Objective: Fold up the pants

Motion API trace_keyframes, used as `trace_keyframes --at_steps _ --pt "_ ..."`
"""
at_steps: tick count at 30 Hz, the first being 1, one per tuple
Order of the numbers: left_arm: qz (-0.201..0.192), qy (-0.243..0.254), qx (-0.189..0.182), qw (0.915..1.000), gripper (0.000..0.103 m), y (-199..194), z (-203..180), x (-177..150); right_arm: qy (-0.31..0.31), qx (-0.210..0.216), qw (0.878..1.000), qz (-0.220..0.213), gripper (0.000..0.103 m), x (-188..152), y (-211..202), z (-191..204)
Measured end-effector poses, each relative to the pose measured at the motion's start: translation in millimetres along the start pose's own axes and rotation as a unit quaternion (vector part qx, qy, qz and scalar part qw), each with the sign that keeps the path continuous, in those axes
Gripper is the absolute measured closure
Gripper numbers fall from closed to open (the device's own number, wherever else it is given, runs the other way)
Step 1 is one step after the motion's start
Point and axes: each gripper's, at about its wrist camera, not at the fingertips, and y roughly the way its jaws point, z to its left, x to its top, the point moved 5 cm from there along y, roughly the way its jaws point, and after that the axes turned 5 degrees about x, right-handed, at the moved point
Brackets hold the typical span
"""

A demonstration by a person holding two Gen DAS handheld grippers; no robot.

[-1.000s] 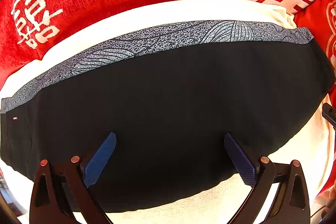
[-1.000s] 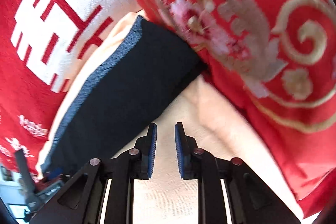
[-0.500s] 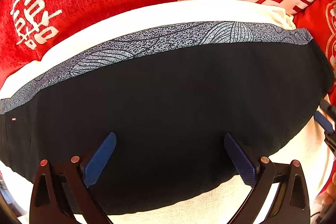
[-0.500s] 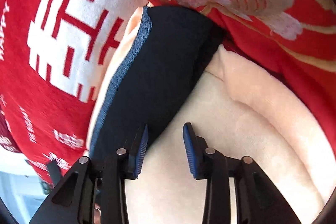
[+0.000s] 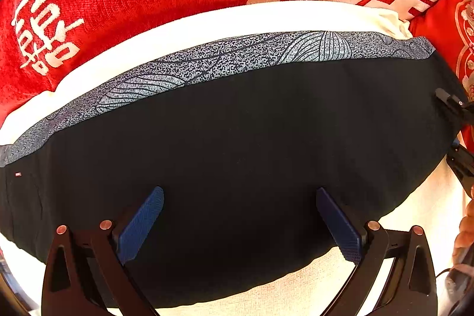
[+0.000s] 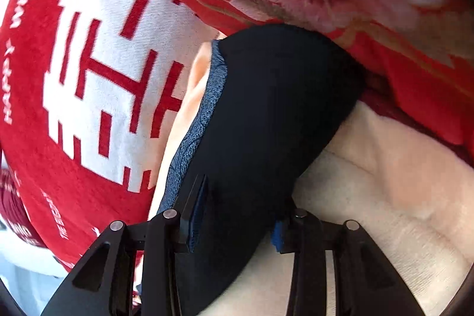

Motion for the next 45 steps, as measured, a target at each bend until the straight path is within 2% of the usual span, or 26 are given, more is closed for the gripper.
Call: trace_keyframes --at_steps 1,3,8,10,11,12,13,15,19,22,26,28,30,35,37,40,43,45 --pt "-0.004 -0.005 0.003 1.0 0.01 -3.9 0.3 3.7 0.003 -0.013 1.0 0.009 0.079 1.9 0.0 1.3" --pt "-0.013 -0.014 -0.003 0.9998 0.031 -14.0 -2.2 8.7 -0.019 -0.019 1.0 0.014 0.085 2.2 -5.5 8.2" --pt "-0.053 -0.015 -0.072 0.9959 0.032 -34.5 -36.4 28.3 -0.105 -0.014 0.994 0.016 0.086 -1.6 -20.4 48.3" --pt "-0.043 -0.015 -0.088 0.9951 0.032 -24.8 -50.9 29.7 -0.117 -0.011 0.993 0.017 0.086 -2.7 -22.9 59.0" --pt "-0.024 -0.023 -0.096 0.9948 0.032 -12.9 -55.4 26.5 -0.123 -0.011 0.992 0.017 0.086 -3.8 -23.8 63.3" --pt "-0.028 -0.033 -0.094 0.9946 0.032 -5.4 -56.7 23.2 -0.13 -0.013 0.991 0.017 0.086 -5.0 -24.4 66.4" --pt "-0.048 -0.025 -0.085 0.9949 0.031 -7.1 -61.5 22.4 -0.141 -0.018 0.99 0.023 0.086 -7.3 -23.0 70.8" --pt "-0.062 0.001 -0.064 0.996 0.03 -8.5 -69.3 17.1 -0.174 -0.031 0.984 0.025 0.086 -11.5 -21.9 81.8" --pt "-0.062 -0.008 -0.084 0.9945 0.03 -8.4 -62.8 16.7 -0.231 -0.04 0.972 0.031 0.086 -24.9 -22.0 112.4" --pt "-0.073 0.004 -0.091 0.9931 0.029 -10.3 -57.9 14.4 -0.278 -0.05 0.959 0.04 0.086 -41.0 -18.9 136.7" --pt "-0.078 0.014 -0.125 0.9889 0.029 -18.6 -44.0 6.6 -0.35 -0.066 0.933 0.057 0.086 -71.6 -8.3 168.1" --pt "-0.071 0.003 -0.146 0.9867 0.029 -26.7 -22.3 1.3 -0.384 -0.077 0.918 0.063 0.086 -88.5 -1.2 182.7" --pt "-0.076 -0.014 -0.134 0.988 0.029 -35.8 12.4 -4.2 -0.408 -0.085 0.907 0.068 0.086 -106.8 6.5 193.4" --pt "-0.086 -0.057 -0.068 0.9923 0.029 -47.0 116.5 -27.2 -0.451 -0.109 0.881 0.092 0.084 -161.7 37.1 209.2" --pt "-0.091 -0.076 -0.043 0.992 0.014 -45.2 158.7 -38.3 -0.483 -0.128 0.86 0.108 0.082 -194.4 57.0 210.4" --pt "-0.076 -0.101 -0.015 0.9918 0.014 -37.0 212.6 -55.4 -0.523 -0.16 0.826 0.137 0.076 -242.1 90.0 202.7" --pt "-0.052 -0.134 -0.013 0.9894 0.014 -25.9 258.6 -73.2 -0.557 -0.214 0.785 0.165 0.072 -281.1 119.8 185.5" --pt "-0.043 -0.147 -0.025 0.9878 0.014 -22.7 277.8 -80.0 -0.588 -0.239 0.756 0.158 0.057 -299.4 122.8 181.3"
